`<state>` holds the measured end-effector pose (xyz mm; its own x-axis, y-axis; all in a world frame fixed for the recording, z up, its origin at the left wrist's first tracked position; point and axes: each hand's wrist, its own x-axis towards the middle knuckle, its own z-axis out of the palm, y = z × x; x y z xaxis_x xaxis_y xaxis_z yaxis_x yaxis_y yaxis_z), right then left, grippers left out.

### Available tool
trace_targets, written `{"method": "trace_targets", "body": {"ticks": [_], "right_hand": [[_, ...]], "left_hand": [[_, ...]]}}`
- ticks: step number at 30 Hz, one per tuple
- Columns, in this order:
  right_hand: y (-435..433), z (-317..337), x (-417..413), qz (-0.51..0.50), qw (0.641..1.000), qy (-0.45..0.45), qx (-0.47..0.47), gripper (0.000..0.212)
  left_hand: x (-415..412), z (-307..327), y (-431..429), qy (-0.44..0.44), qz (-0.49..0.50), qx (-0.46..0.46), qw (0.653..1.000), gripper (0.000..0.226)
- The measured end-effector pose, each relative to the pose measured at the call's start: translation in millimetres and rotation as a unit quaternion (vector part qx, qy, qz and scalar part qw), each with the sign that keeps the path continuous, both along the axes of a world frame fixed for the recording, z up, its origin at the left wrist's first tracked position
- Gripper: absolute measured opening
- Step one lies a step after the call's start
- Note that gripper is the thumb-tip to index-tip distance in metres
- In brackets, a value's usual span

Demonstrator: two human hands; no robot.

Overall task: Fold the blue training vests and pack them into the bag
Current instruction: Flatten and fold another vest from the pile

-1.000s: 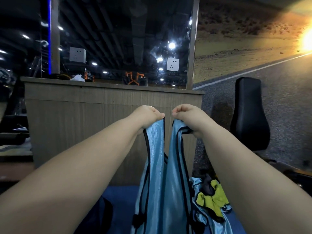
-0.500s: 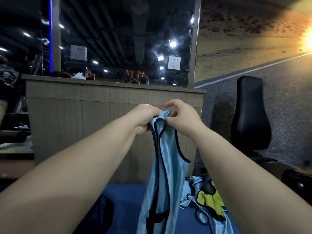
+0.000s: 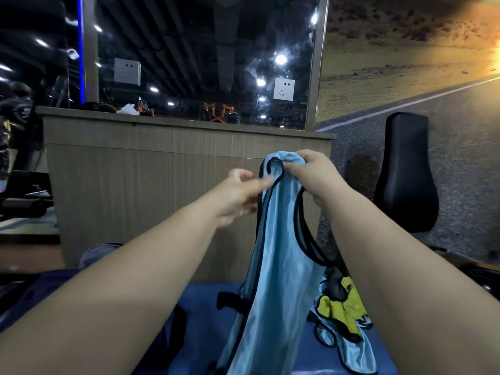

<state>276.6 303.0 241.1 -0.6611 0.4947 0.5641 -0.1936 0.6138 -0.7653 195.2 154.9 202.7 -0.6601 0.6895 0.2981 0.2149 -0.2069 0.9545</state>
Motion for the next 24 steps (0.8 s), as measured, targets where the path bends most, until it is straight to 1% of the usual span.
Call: {"method": "trace_targets", "body": {"ticks": [1, 2, 3, 4, 5, 8, 9, 10, 12, 14, 15, 17, 18, 19, 24], "right_hand": [[1.5, 1.1, -0.6, -0.005, 1.000, 0.003, 0.000, 0.003], [2.6, 2.2, -1.4, -0.009, 1.000, 0.006, 0.001, 0.008], [3.9, 3.0, -2.4, -0.010, 1.000, 0.007, -0.001, 0.012], [3.6, 4.3, -1.9, -0.005, 1.000, 0.009, -0.006, 0.013], [3.8, 5.9, -1.4, 0.004, 1.000, 0.009, -0.014, 0.013], [6.5, 12.7, 4.1, 0.051, 0.996, 0.023, -0.073, 0.014], [8.4, 15.4, 7.5, 0.069, 0.992, 0.034, -0.095, 0.013], [10.1, 18.0, 11.7, 0.083, 0.989, 0.046, -0.113, 0.009], [15.0, 21.7, 18.8, 0.101, 0.985, 0.058, -0.130, 0.004], [20.5, 22.5, 23.9, 0.101, 0.983, 0.060, -0.139, 0.004], [23.7, 22.2, 25.8, 0.097, 0.983, 0.063, -0.146, 0.004], [29.9, 20.9, 28.2, 0.095, 0.980, 0.069, -0.163, 0.004], [32.4, 20.1, 28.8, 0.100, 0.978, 0.072, -0.171, 0.004], [34.7, 19.3, 29.2, 0.106, 0.975, 0.076, -0.178, 0.005], [43.6, 16.7, 30.0, 0.101, 0.970, 0.090, -0.200, 0.009]], "left_hand": [[-0.3, -11.4, 2.6, 0.026, -0.008, -0.052, 0.998, 0.109], [1.8, -21.8, 5.4, 0.048, -0.018, -0.091, 0.995, 0.122], [3.5, -32.2, 9.0, 0.066, -0.023, -0.120, 0.990, 0.131], [2.4, -42.1, 13.2, 0.080, -0.028, -0.139, 0.987, 0.136], [-0.3, -51.0, 17.6, 0.093, -0.034, -0.146, 0.984, 0.128], [-6.5, -73.9, 21.6, 0.118, -0.034, -0.165, 0.979, 0.071], [-9.4, -81.2, 21.1, 0.116, -0.042, -0.170, 0.978, 0.058], [-8.5, -86.8, 18.2, 0.103, -0.061, -0.172, 0.978, 0.048], [-10.2, -97.9, 13.5, 0.090, -0.102, -0.185, 0.973, 0.035], [-14.0, -107.6, 10.4, 0.101, -0.122, -0.210, 0.965, 0.030], [-16.1, -111.7, 9.4, 0.109, -0.126, -0.226, 0.960, 0.034], [-20.5, -118.7, 7.5, 0.118, -0.126, -0.256, 0.951, 0.056], [-22.8, -121.3, 6.4, 0.116, -0.128, -0.264, 0.949, 0.065], [-25.0, -123.3, 5.3, 0.110, -0.129, -0.265, 0.949, 0.068], [-28.6, -124.9, -1.3, 0.072, -0.149, -0.230, 0.959, 0.051]]}}
